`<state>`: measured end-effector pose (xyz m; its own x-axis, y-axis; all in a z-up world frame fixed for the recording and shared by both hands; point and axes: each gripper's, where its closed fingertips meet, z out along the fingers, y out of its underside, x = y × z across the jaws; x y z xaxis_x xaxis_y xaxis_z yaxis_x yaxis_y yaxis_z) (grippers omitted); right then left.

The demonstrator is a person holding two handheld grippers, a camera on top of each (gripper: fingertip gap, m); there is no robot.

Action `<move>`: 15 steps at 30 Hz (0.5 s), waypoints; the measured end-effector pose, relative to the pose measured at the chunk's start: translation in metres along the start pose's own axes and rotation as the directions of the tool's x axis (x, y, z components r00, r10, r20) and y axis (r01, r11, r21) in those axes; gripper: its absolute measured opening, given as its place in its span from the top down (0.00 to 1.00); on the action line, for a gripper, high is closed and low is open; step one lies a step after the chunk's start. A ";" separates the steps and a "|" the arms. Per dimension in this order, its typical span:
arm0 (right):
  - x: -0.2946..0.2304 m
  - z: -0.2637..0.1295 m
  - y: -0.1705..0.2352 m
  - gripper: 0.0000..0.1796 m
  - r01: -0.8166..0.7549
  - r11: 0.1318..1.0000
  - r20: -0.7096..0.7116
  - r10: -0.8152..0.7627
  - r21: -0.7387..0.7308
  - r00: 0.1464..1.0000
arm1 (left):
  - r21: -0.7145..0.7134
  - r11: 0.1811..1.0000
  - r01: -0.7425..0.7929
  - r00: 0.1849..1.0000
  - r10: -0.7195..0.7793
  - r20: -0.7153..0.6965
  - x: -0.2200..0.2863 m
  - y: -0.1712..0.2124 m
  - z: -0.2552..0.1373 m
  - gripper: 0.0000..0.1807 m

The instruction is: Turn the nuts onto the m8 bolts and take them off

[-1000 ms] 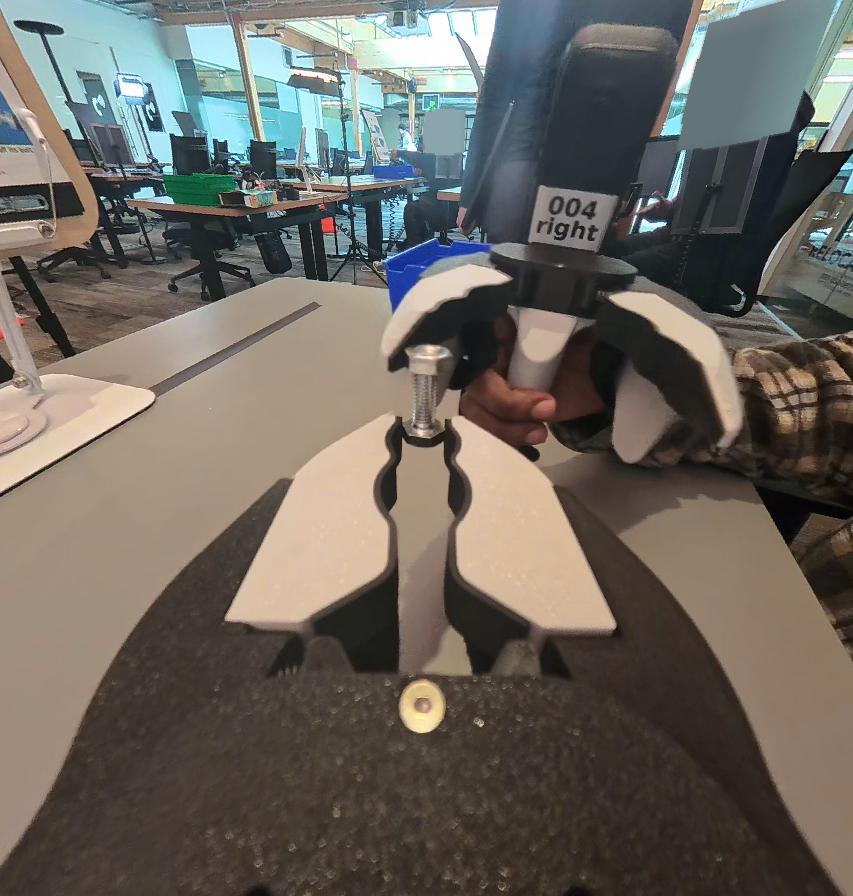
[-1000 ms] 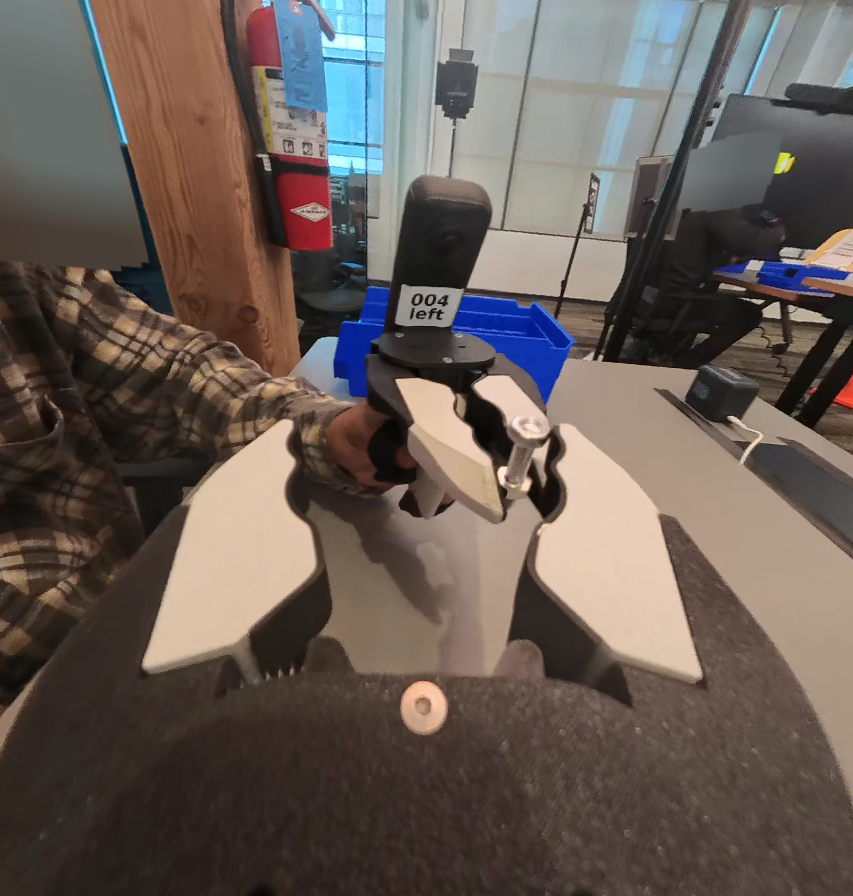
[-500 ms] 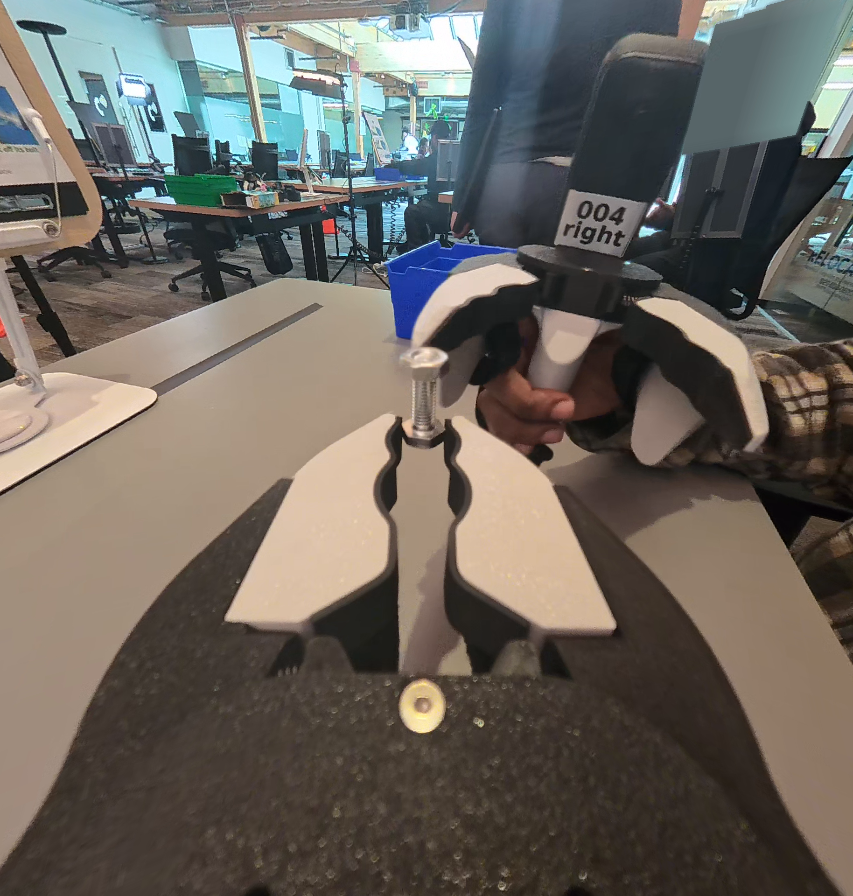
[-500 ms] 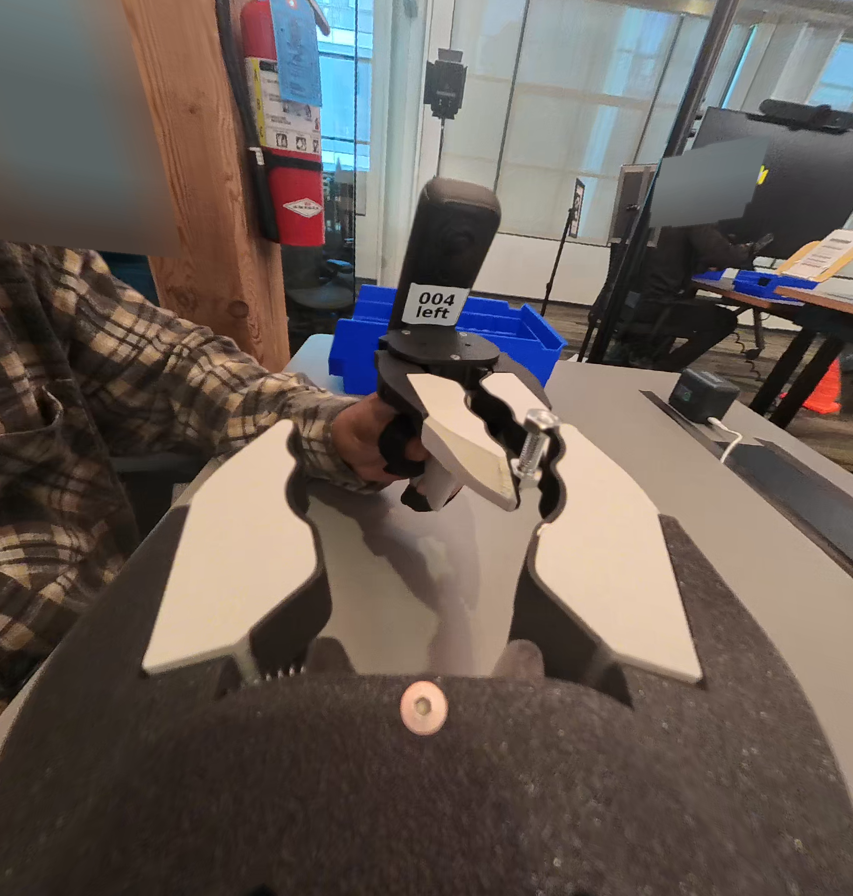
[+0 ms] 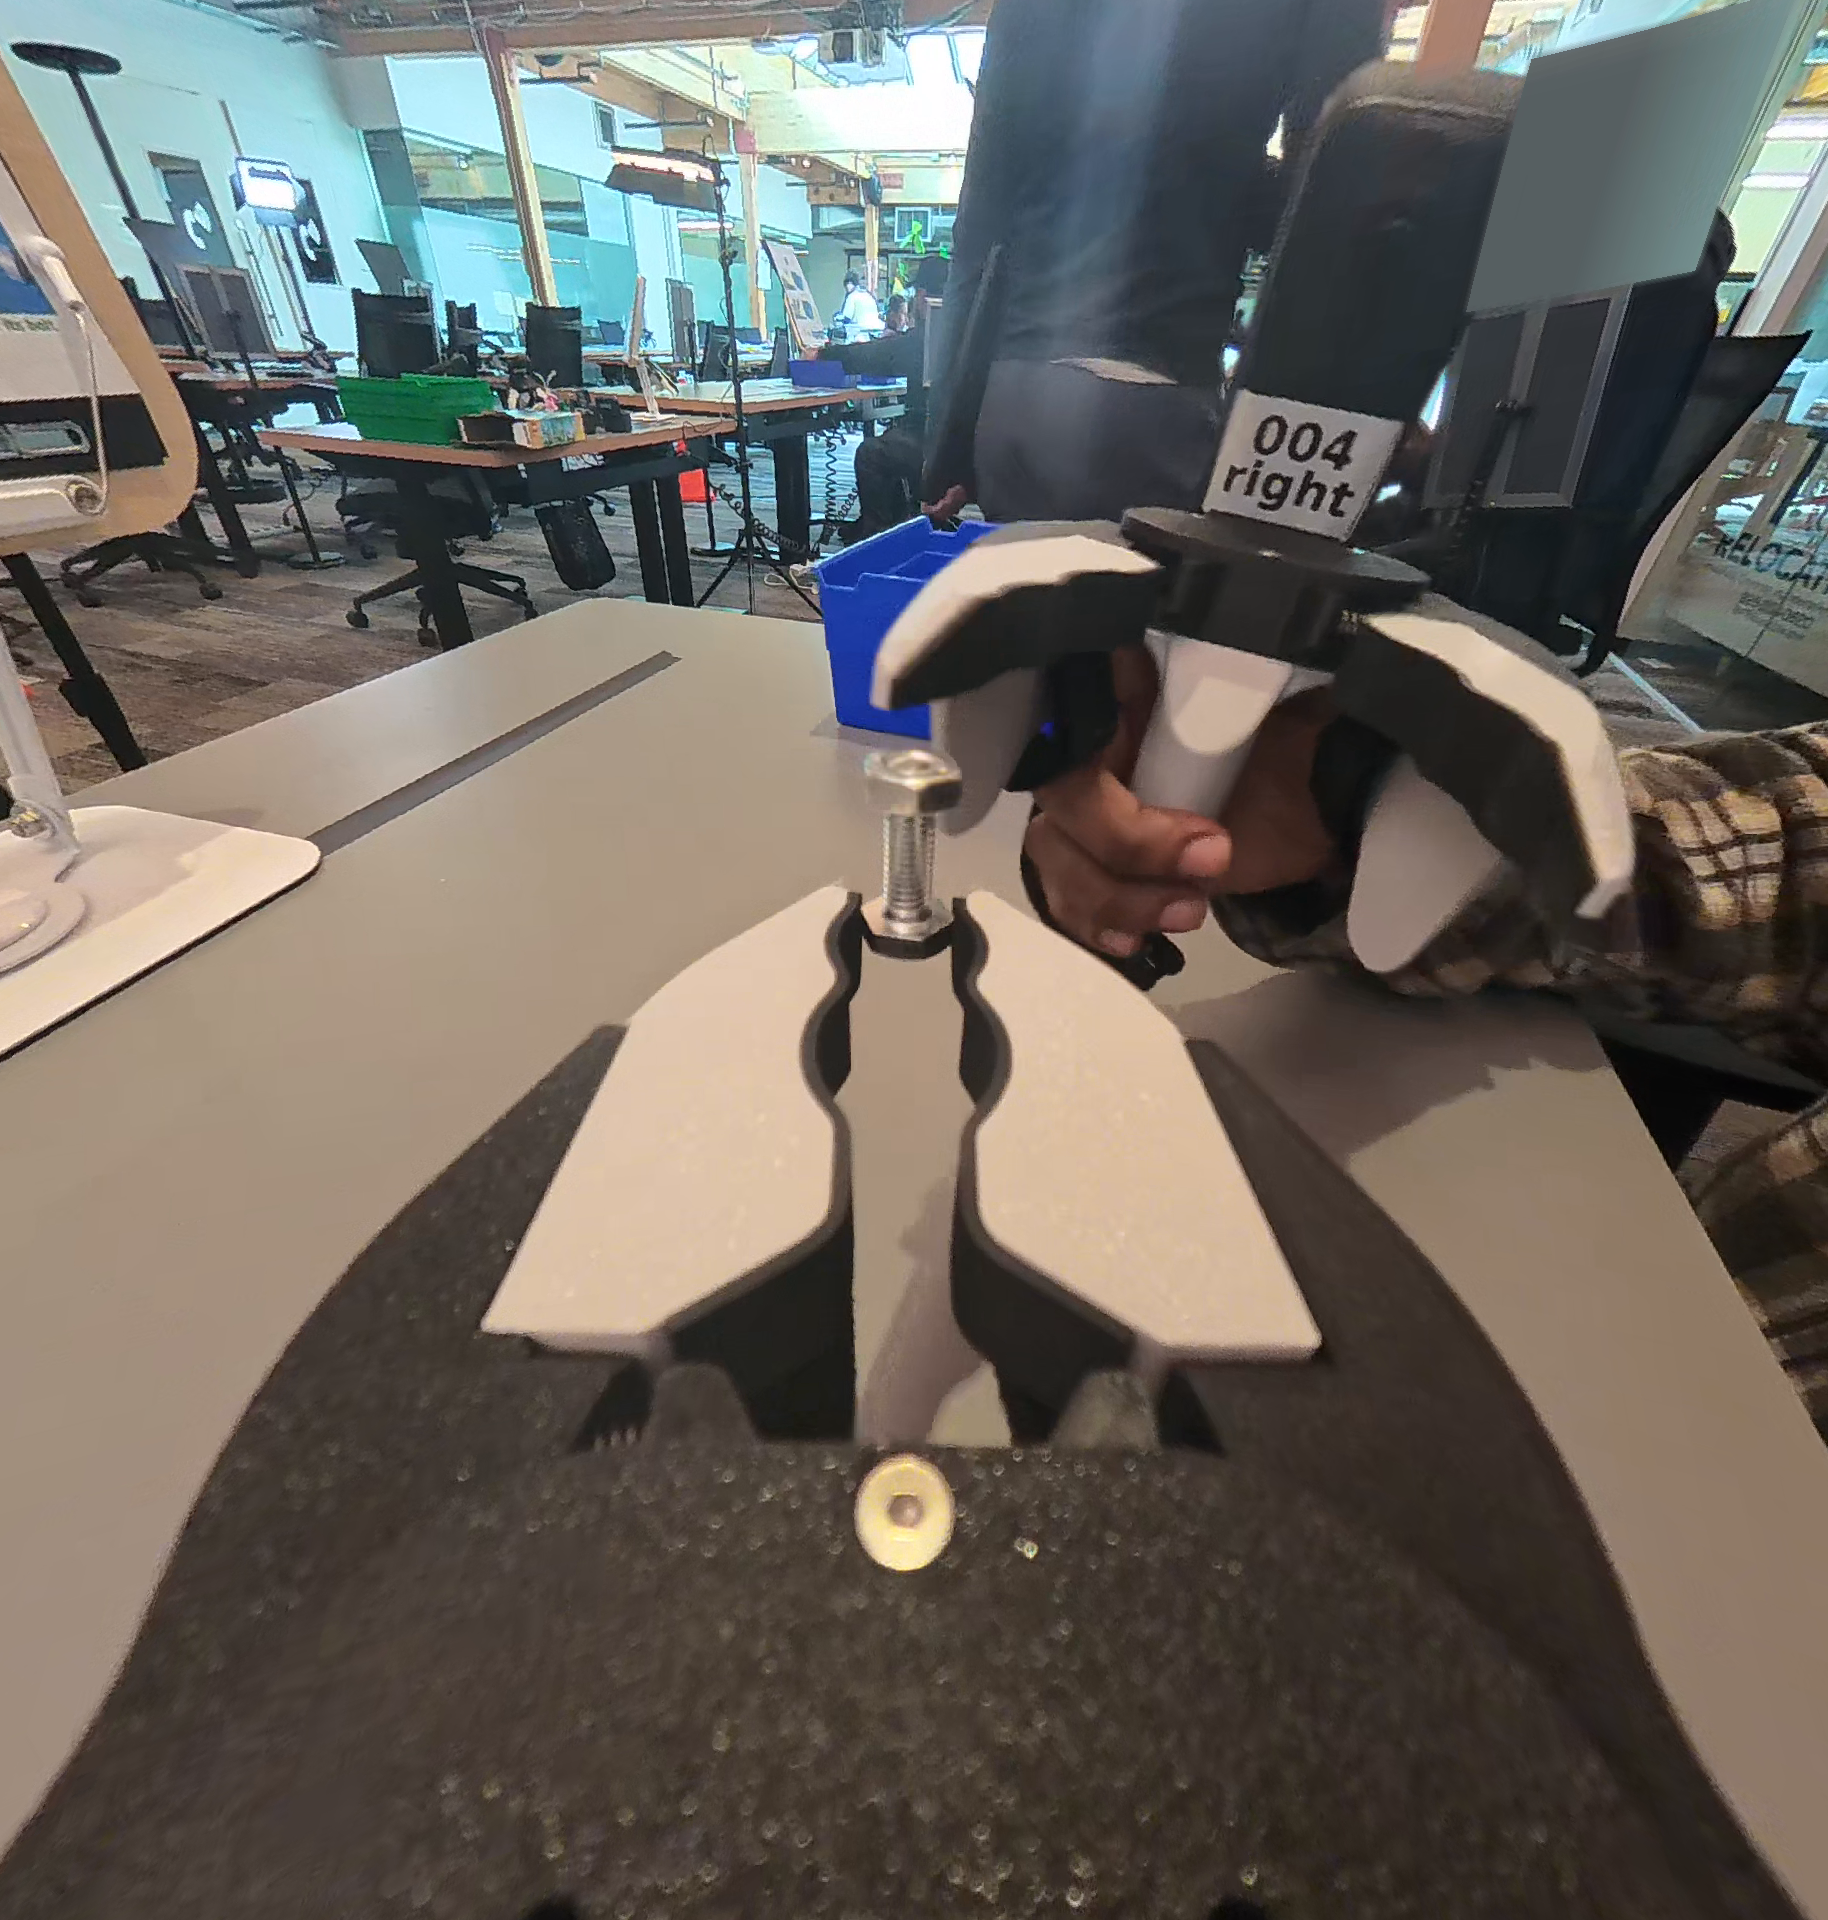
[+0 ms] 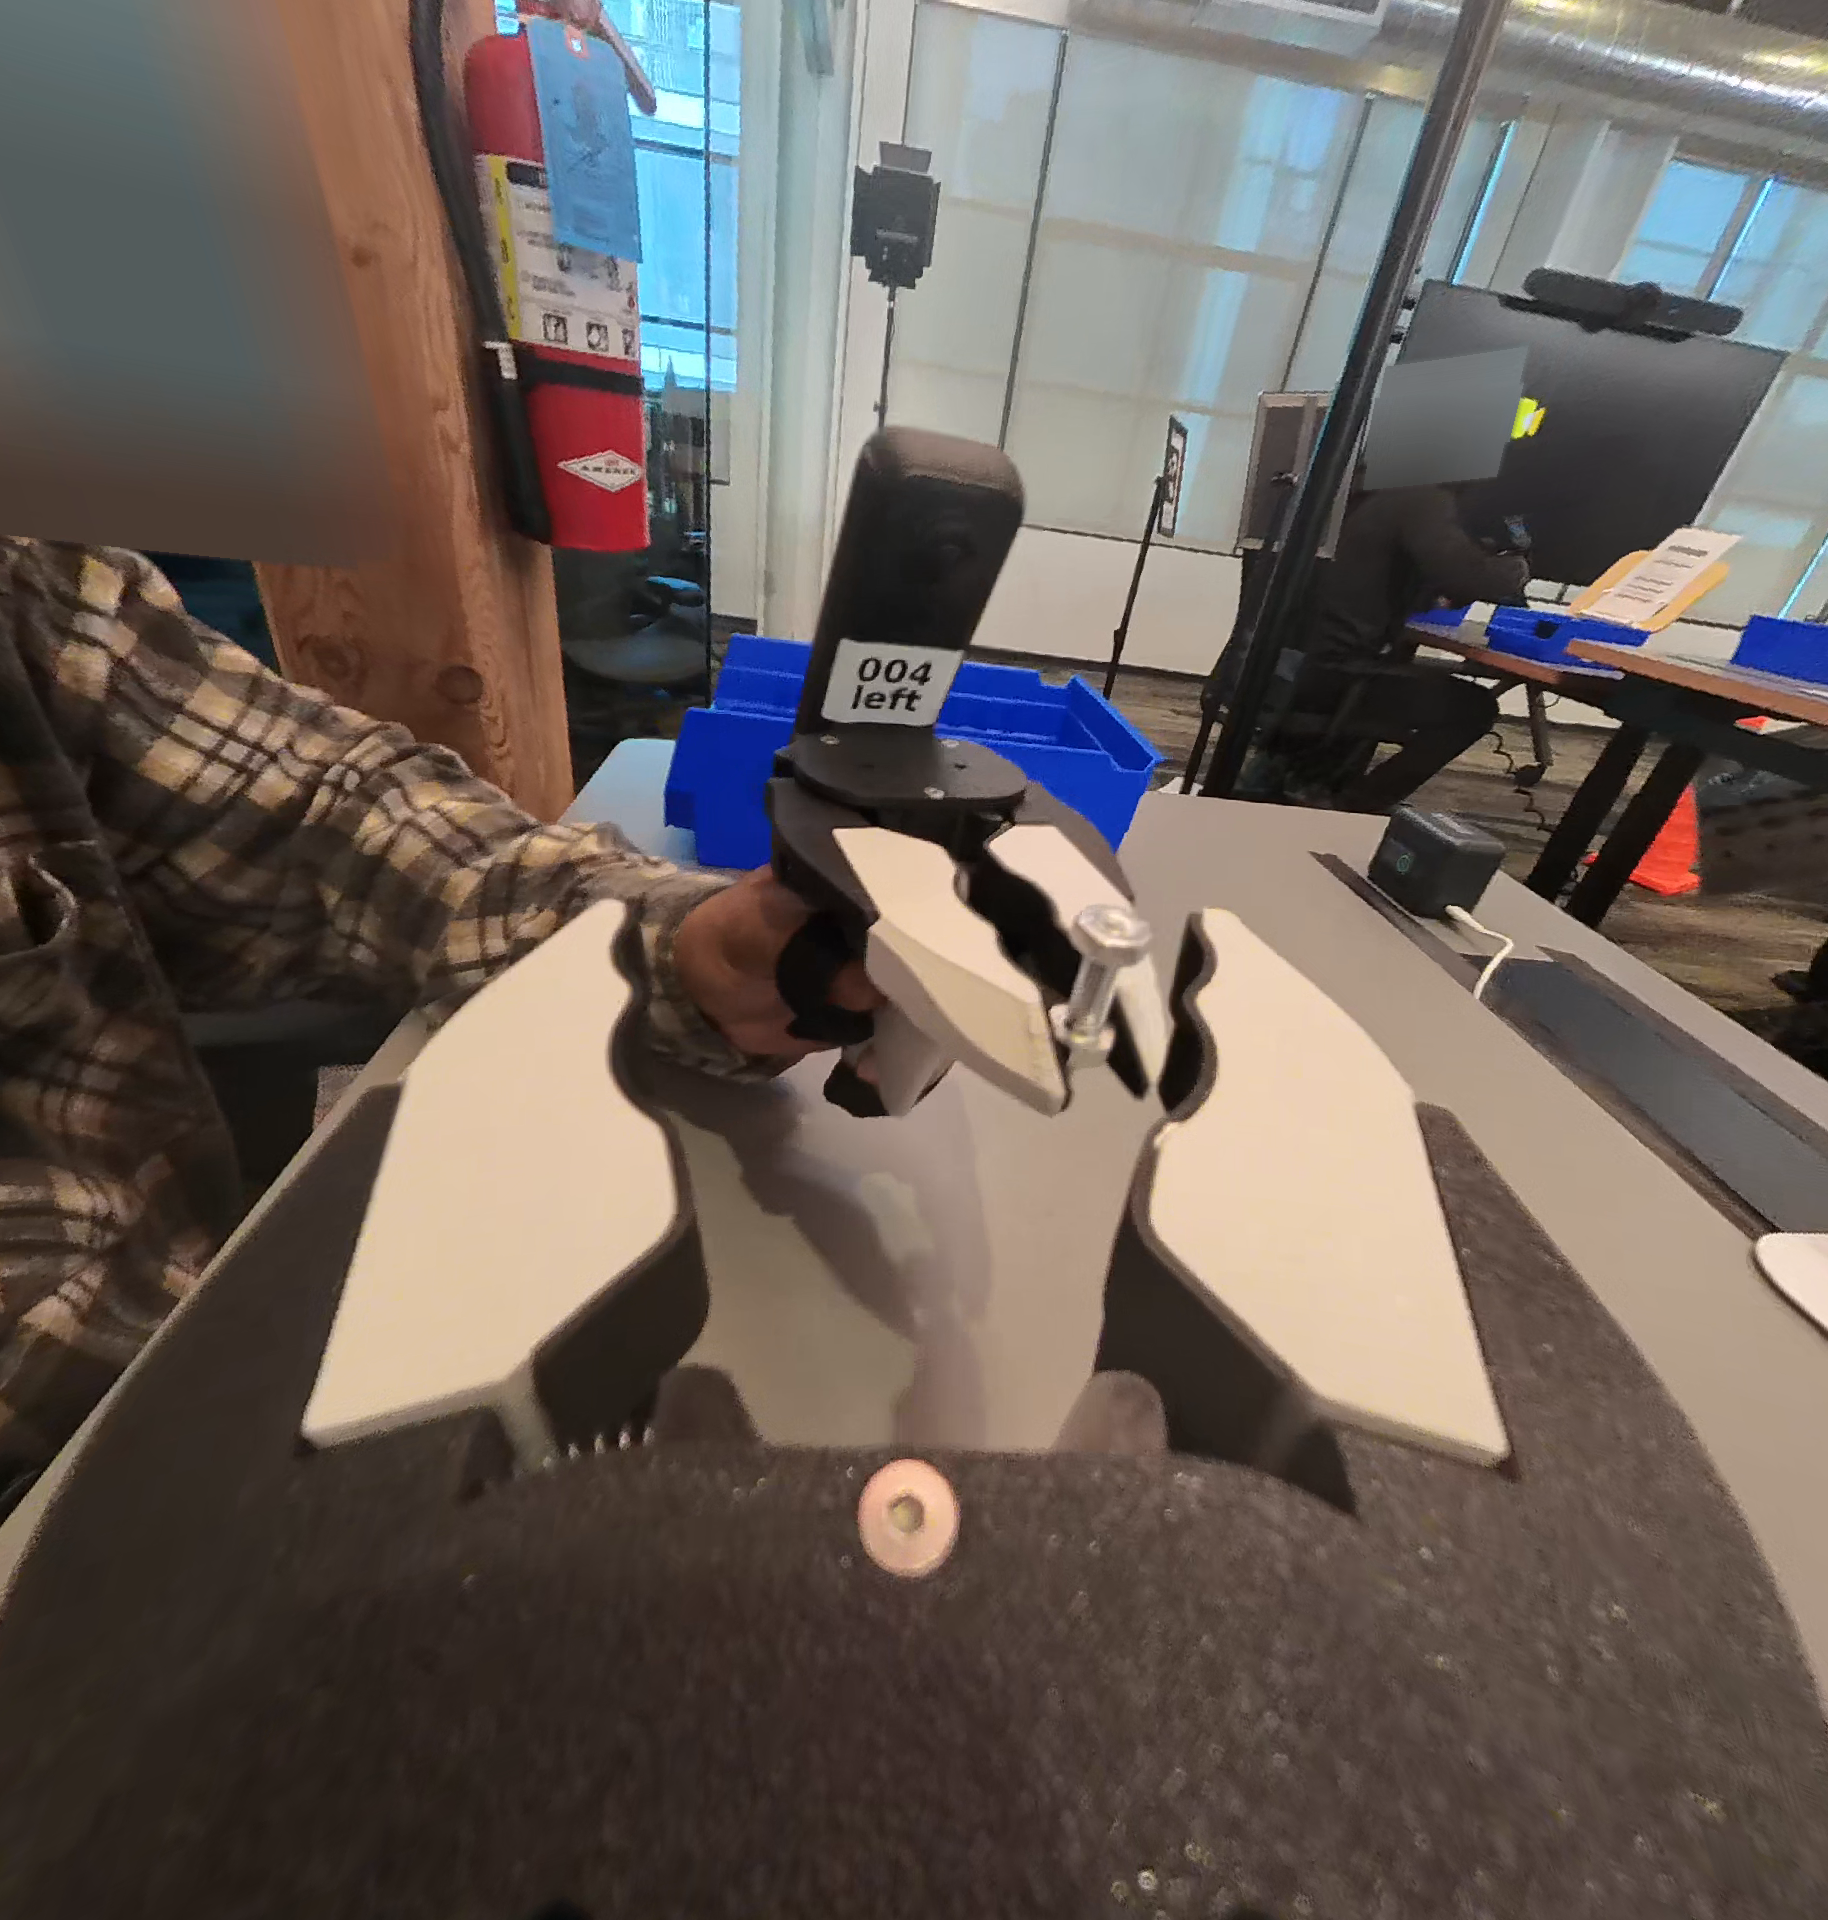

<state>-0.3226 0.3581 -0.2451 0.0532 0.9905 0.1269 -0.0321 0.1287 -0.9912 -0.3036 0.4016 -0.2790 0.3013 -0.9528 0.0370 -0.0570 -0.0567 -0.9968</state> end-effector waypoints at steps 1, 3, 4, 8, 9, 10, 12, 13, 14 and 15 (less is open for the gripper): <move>0.002 0.003 -0.001 0.47 -0.003 1.000 0.002 0.003 0.002 1.000 | -0.003 1.000 -0.002 1.000 0.002 -0.003 0.001 0.000 0.001 0.91; 0.002 0.009 0.002 0.47 -0.004 1.000 0.018 0.004 -0.006 1.000 | -0.003 1.000 -0.011 1.000 0.011 -0.002 0.003 0.000 0.001 0.91; 0.000 0.012 0.004 0.47 -0.009 1.000 0.031 0.010 -0.013 0.999 | -0.001 1.000 -0.014 1.000 0.014 0.001 0.004 -0.001 0.001 0.91; -0.010 0.005 0.005 0.46 0.010 1.000 0.020 -0.009 -0.023 1.000 | 0.007 1.000 -0.009 1.000 0.009 0.006 0.001 -0.003 -0.001 0.91; -0.010 0.002 0.003 0.47 0.015 1.000 0.011 -0.015 -0.016 1.000 | 0.005 1.000 -0.008 1.000 0.008 0.005 0.000 -0.003 -0.001 0.91; -0.008 0.000 0.001 0.47 0.013 1.000 -0.004 -0.013 -0.009 1.000 | 0.002 1.000 -0.009 1.000 0.009 0.003 0.001 -0.002 -0.001 0.91; -0.002 0.002 -0.001 0.46 0.010 1.000 -0.020 -0.010 -0.007 1.000 | -0.002 1.000 -0.006 1.000 0.006 -0.005 0.002 0.000 0.001 0.91; 0.001 0.005 -0.001 0.44 0.007 1.000 -0.022 -0.007 -0.008 1.000 | -0.005 1.000 -0.008 1.000 0.008 -0.008 0.004 0.000 0.002 0.91; 0.003 0.008 0.000 0.44 0.001 1.000 -0.017 -0.001 -0.011 1.000 | -0.006 1.000 -0.012 1.000 0.012 -0.008 0.005 0.001 0.002 0.91; 0.004 0.011 0.003 0.43 -0.008 1.000 -0.007 0.008 -0.019 1.000 | -0.005 1.000 -0.016 1.000 0.016 -0.007 0.006 0.000 0.003 0.91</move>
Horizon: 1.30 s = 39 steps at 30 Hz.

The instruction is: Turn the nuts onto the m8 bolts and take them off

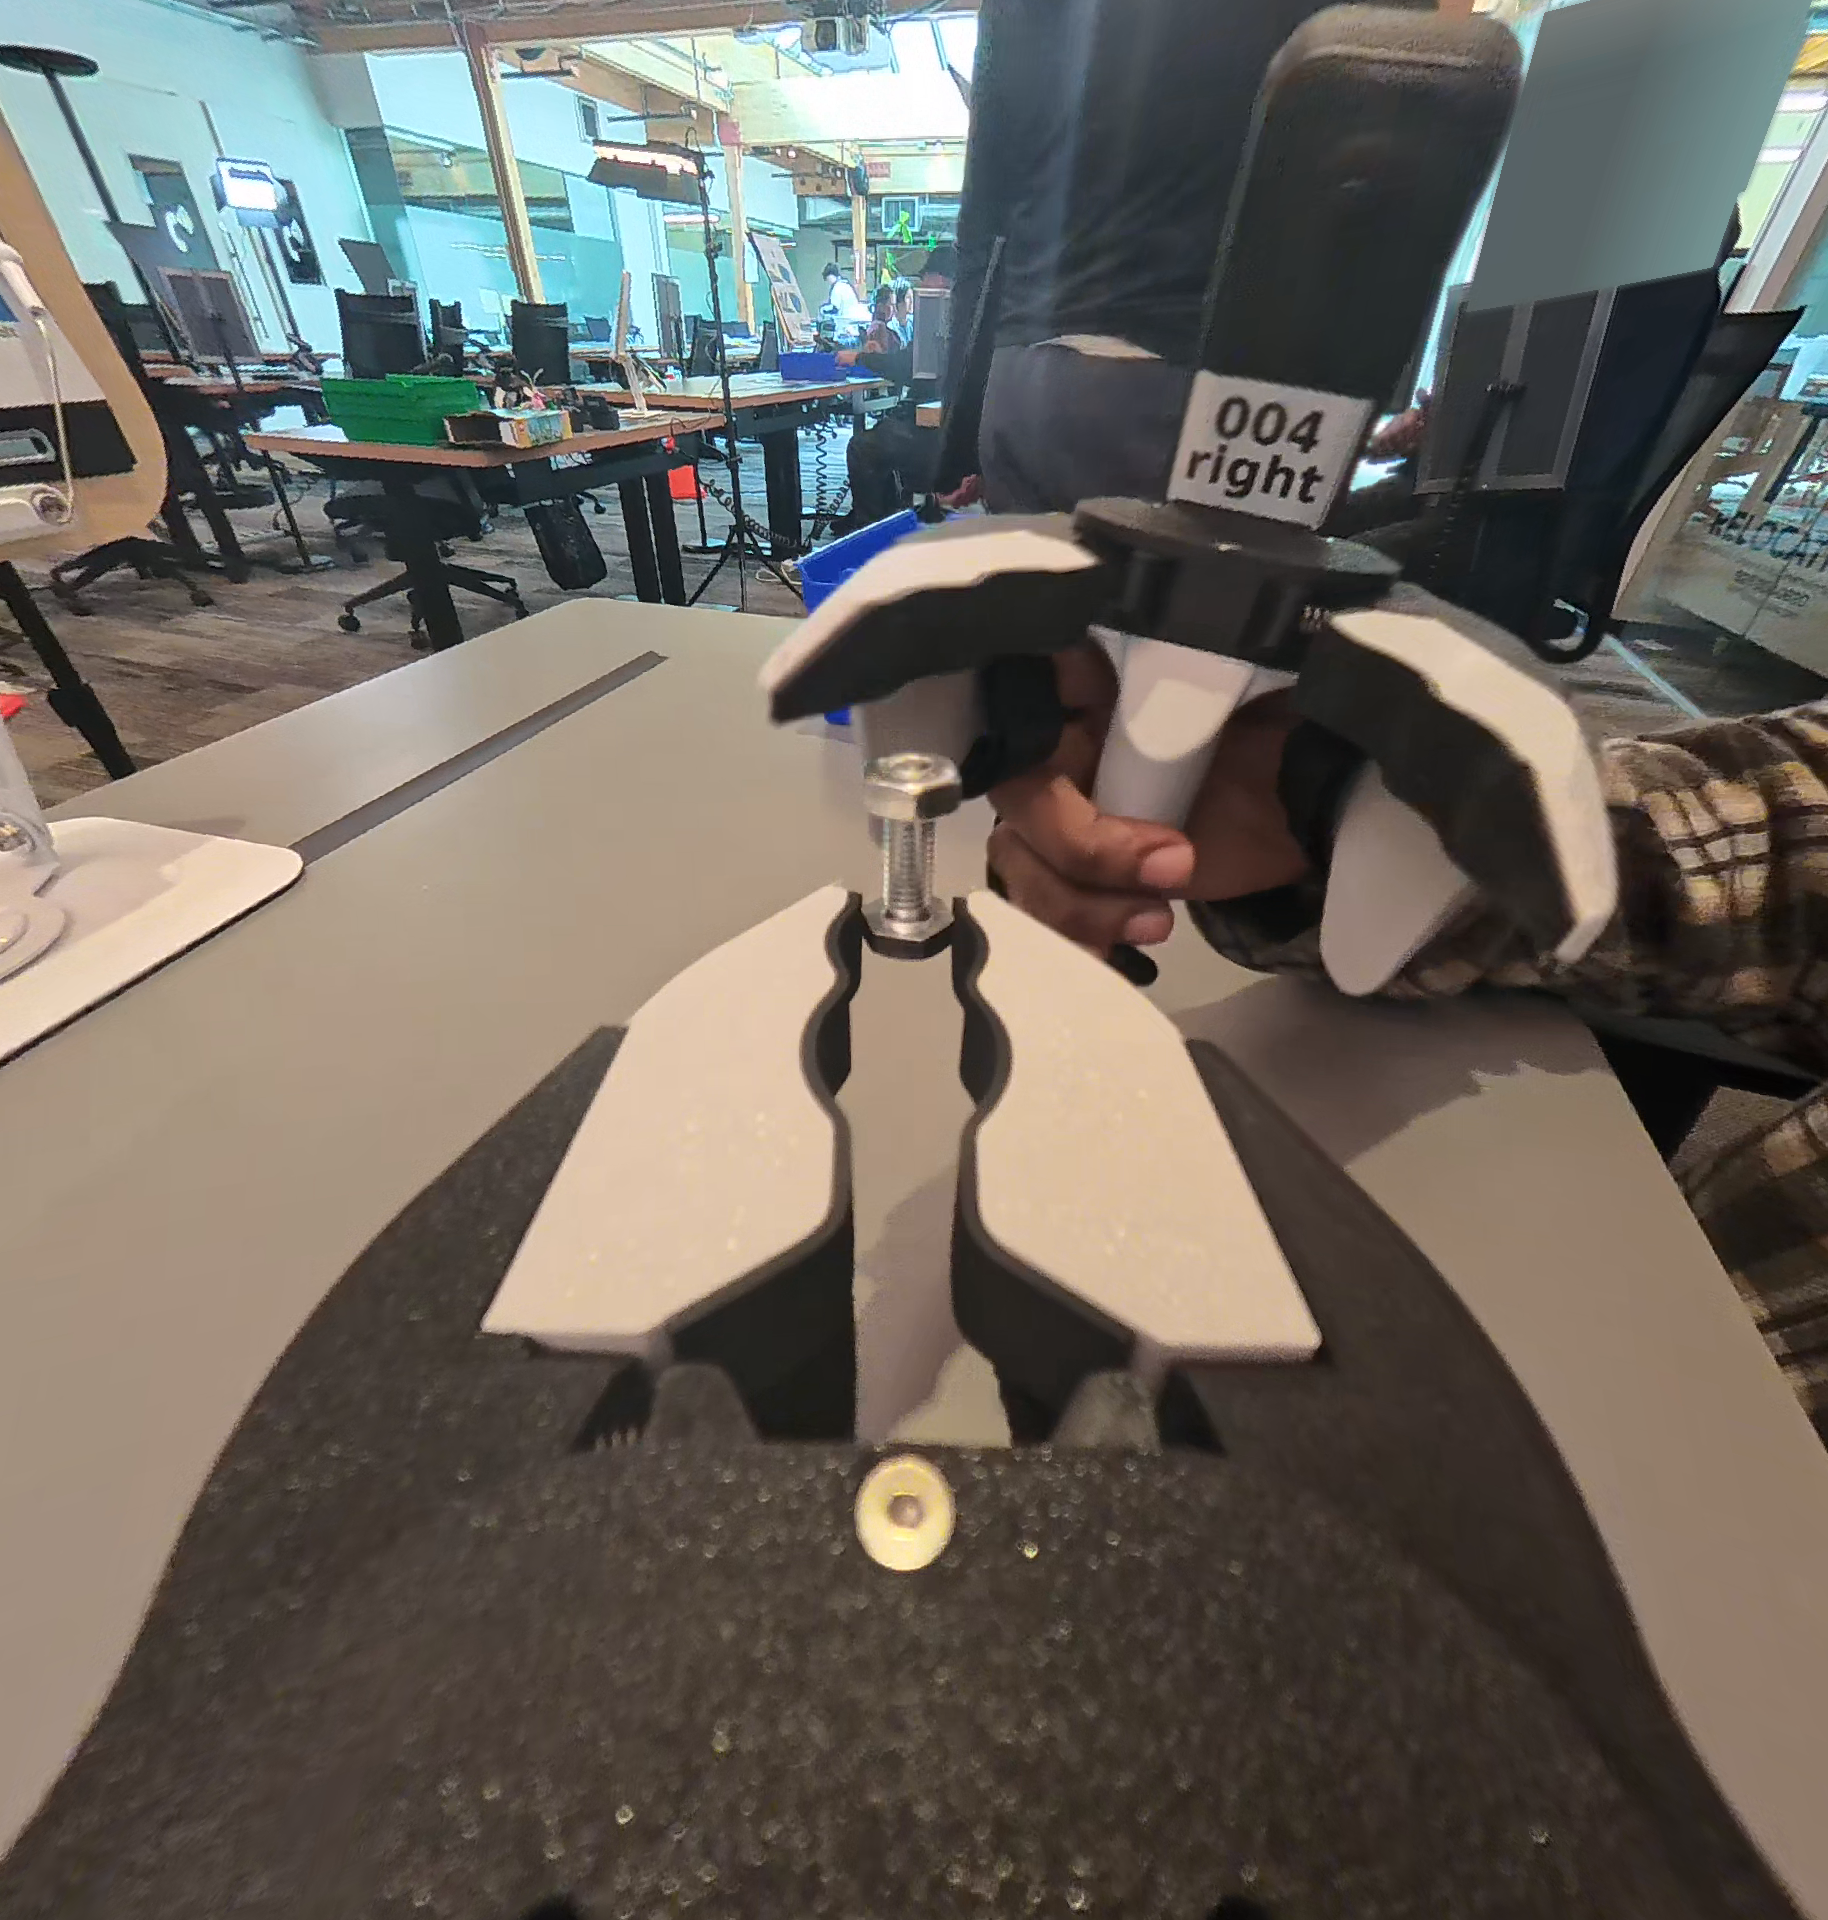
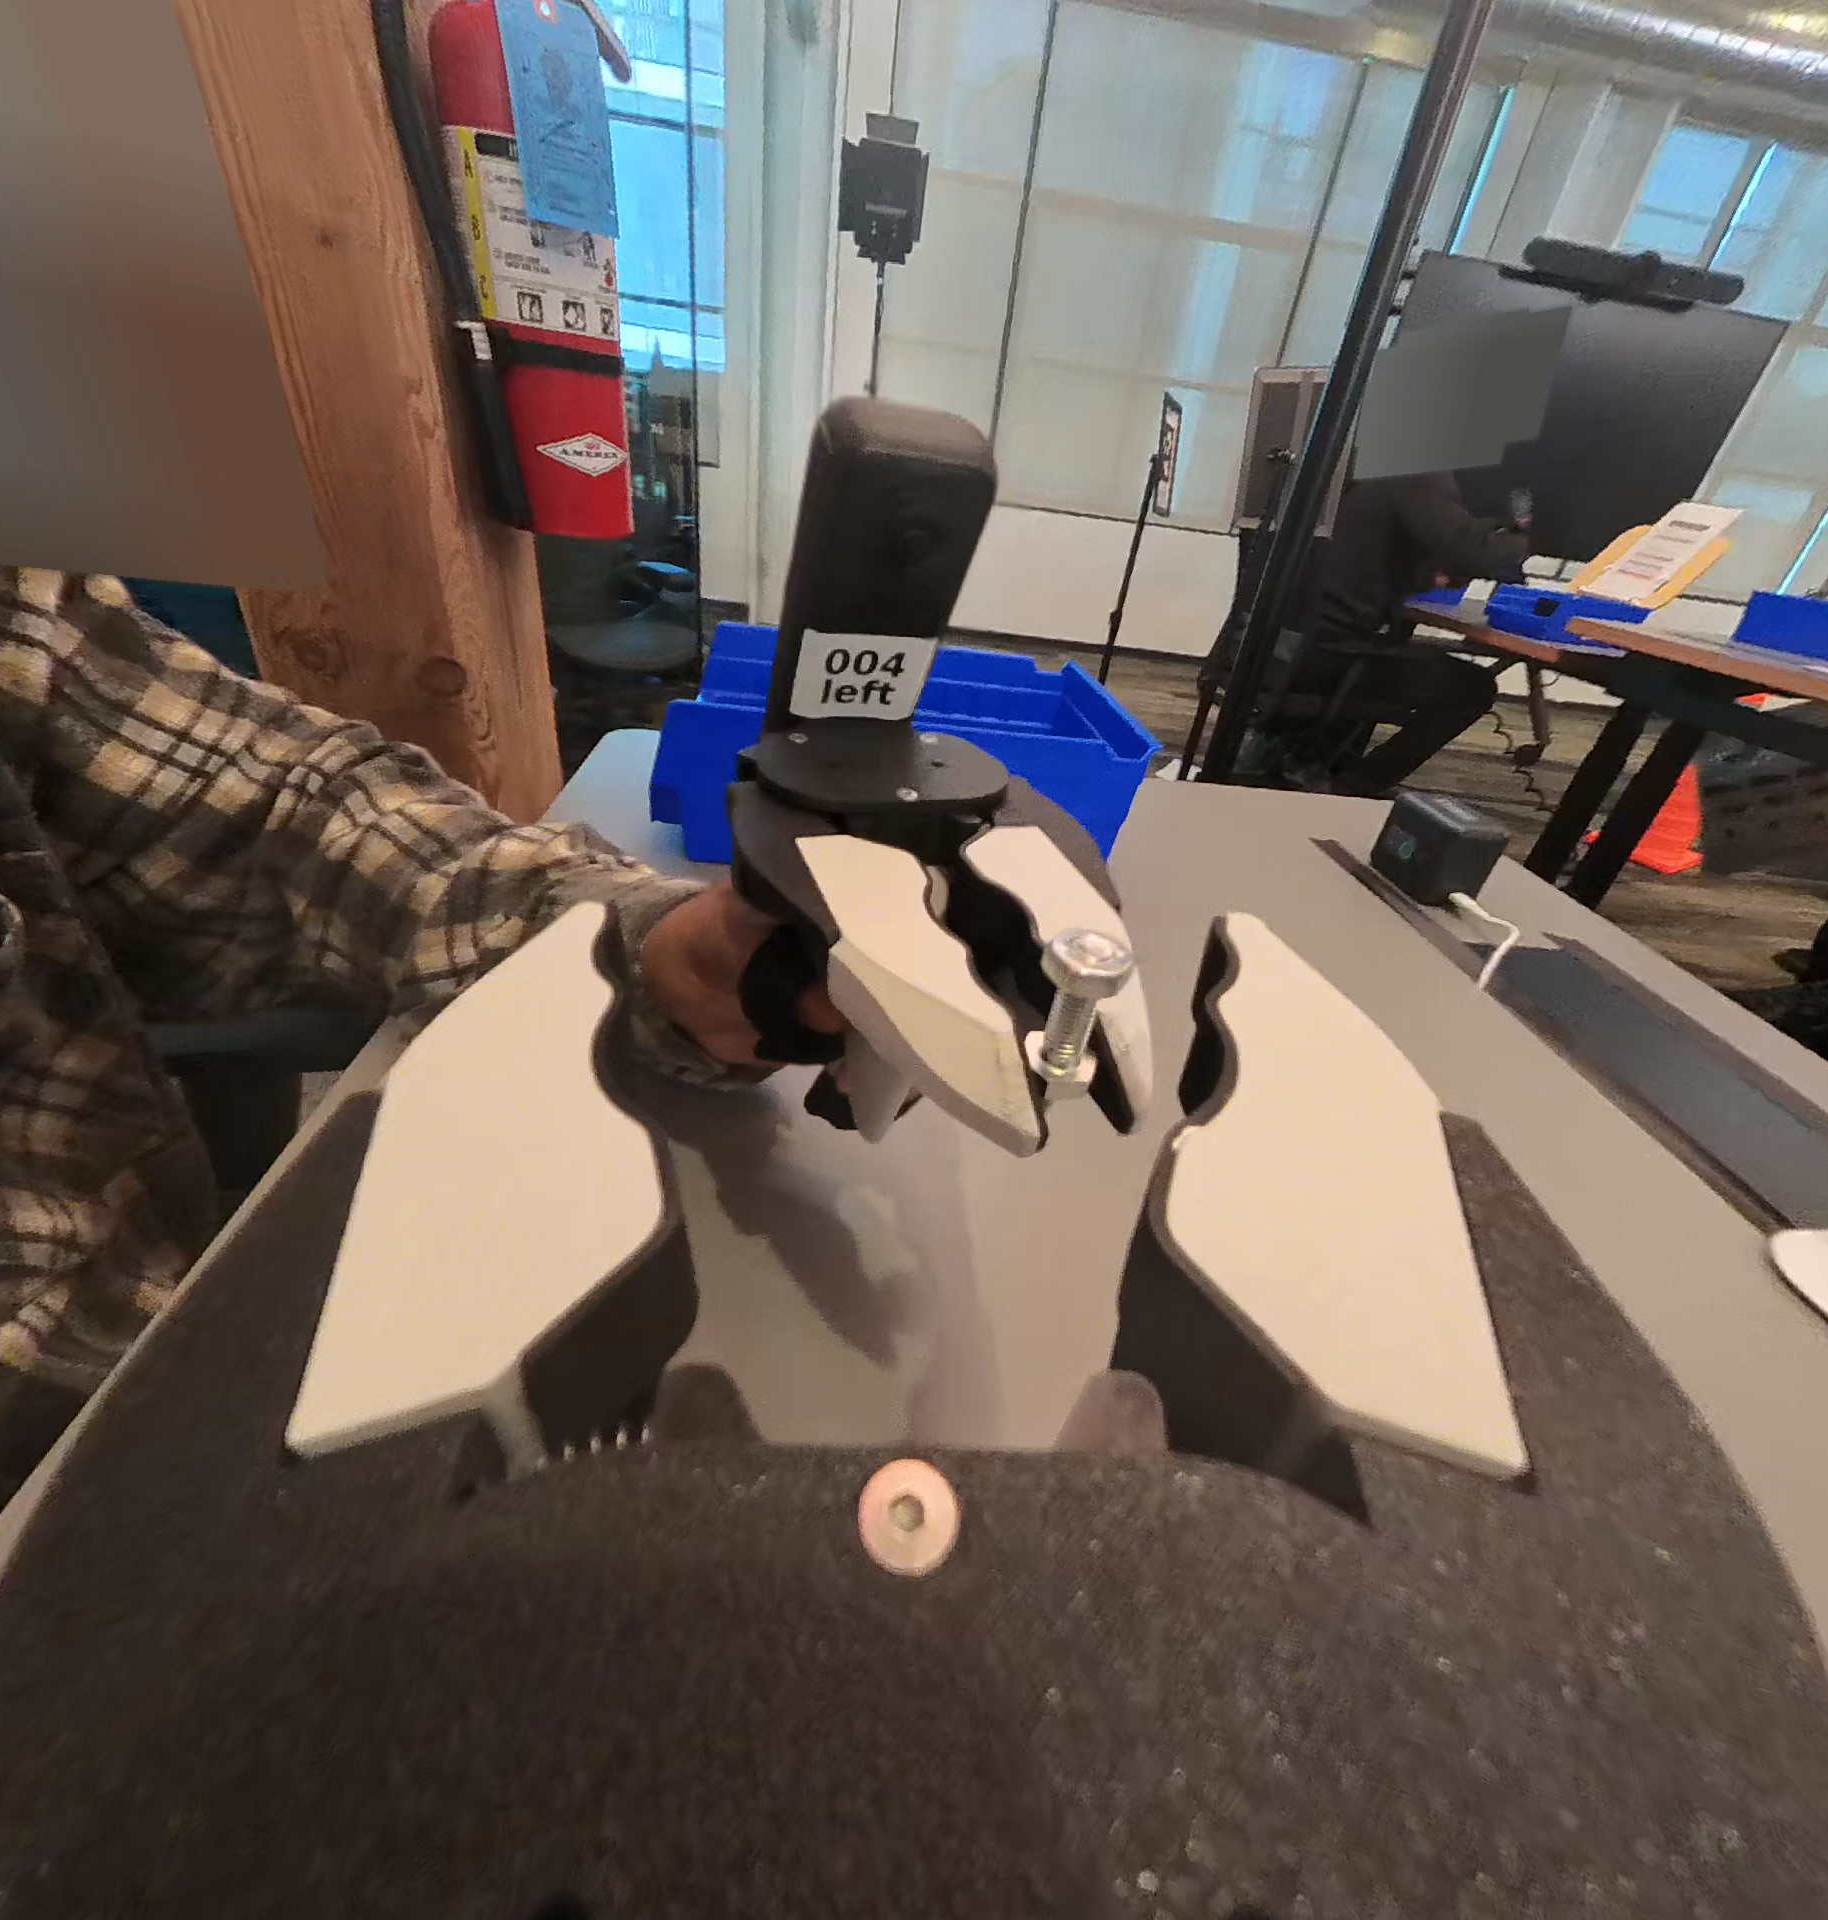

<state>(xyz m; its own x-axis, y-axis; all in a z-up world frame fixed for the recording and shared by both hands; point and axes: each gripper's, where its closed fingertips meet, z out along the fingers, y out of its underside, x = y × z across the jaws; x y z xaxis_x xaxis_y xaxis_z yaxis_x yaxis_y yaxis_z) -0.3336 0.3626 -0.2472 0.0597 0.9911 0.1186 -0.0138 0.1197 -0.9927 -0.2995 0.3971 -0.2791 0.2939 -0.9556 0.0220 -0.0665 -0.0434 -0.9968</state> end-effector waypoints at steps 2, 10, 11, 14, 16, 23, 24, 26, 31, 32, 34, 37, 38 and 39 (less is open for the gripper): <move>-0.007 0.003 0.005 0.44 -0.014 1.000 0.034 0.014 -0.013 0.999 | 0.004 1.000 -0.002 1.000 0.002 0.007 -0.001 -0.001 -0.001 0.91; -0.004 -0.007 -0.003 0.41 0.017 1.000 -0.045 -0.016 0.021 0.999 | -0.003 1.000 0.007 1.000 -0.007 -0.003 -0.001 0.001 0.000 0.91; -0.003 -0.004 -0.003 0.40 0.012 1.000 -0.039 -0.011 0.023 0.999 | -0.003 1.000 0.003 1.000 -0.003 -0.004 0.000 0.001 0.001 0.91; -0.010 0.003 0.005 0.40 0.001 1.000 0.005 0.000 -0.013 1.000 | 0.004 1.000 -0.002 1.000 0.002 0.004 0.001 -0.001 0.000 0.91; -0.018 0.000 0.008 0.38 0.018 1.000 0.002 -0.018 -0.024 1.000 | 0.011 1.000 0.002 1.000 -0.002 0.010 -0.002 -0.003 -0.002 0.91; -0.009 -0.003 -0.004 0.36 0.034 0.999 -0.055 -0.034 0.011 0.998 | 0.003 1.000 0.001 1.000 -0.001 -0.008 0.001 -0.001 0.000 0.91; -0.008 0.000 -0.003 0.35 0.025 1.000 -0.044 -0.024 0.010 0.999 | 0.004 1.000 -0.005 1.000 0.005 -0.010 0.003 -0.001 0.000 0.91; -0.013 0.005 0.002 0.35 -0.002 1.000 -0.009 0.002 0.002 1.000 | 0.008 1.000 -0.011 1.000 0.011 -0.006 0.004 -0.003 0.000 0.91; -0.027 -0.007 0.004 0.36 0.044 0.999 -0.028 -0.045 -0.013 0.999 | 0.014 1.000 0.004 1.000 -0.005 0.003 -0.002 -0.004 -0.003 0.91; -0.024 -0.009 0.002 0.36 0.043 0.999 -0.042 -0.043 -0.002 0.998 | 0.011 1.000 0.005 1.000 -0.005 -0.001 -0.001 -0.003 -0.003 0.91; -0.017 -0.008 -0.002 0.36 0.036 0.999 -0.056 -0.035 0.011 0.998 | 0.006 1.000 0.004 1.000 -0.004 -0.009 0.001 -0.001 -0.001 0.91; -0.014 0.001 0.000 0.35 0.007 1.000 -0.026 -0.007 0.013 1.000 | 0.005 1.000 -0.008 1.000 0.008 -0.011 0.004 -0.001 0.001 0.91; -0.016 0.004 0.004 0.35 -0.001 1.000 -0.013 0.001 0.001 1.000 | 0.008 1.000 -0.009 1.000 0.009 -0.007 0.004 -0.002 0.000 0.91; -0.019 0.005 0.006 0.35 -0.002 1.000 -0.003 0.002 -0.010 1.000 | 0.012 1.000 -0.007 1.000 0.008 -0.003 0.003 -0.003 0.000 0.91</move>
<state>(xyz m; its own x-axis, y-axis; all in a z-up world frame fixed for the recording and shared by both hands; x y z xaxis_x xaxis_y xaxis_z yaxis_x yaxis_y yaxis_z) -0.3394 0.3443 -0.2555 0.0628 0.9911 0.1170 -0.0038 0.1174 -0.9931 -0.2988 0.3941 -0.2759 0.2903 -0.9568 0.0147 -0.0573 -0.0327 -0.9978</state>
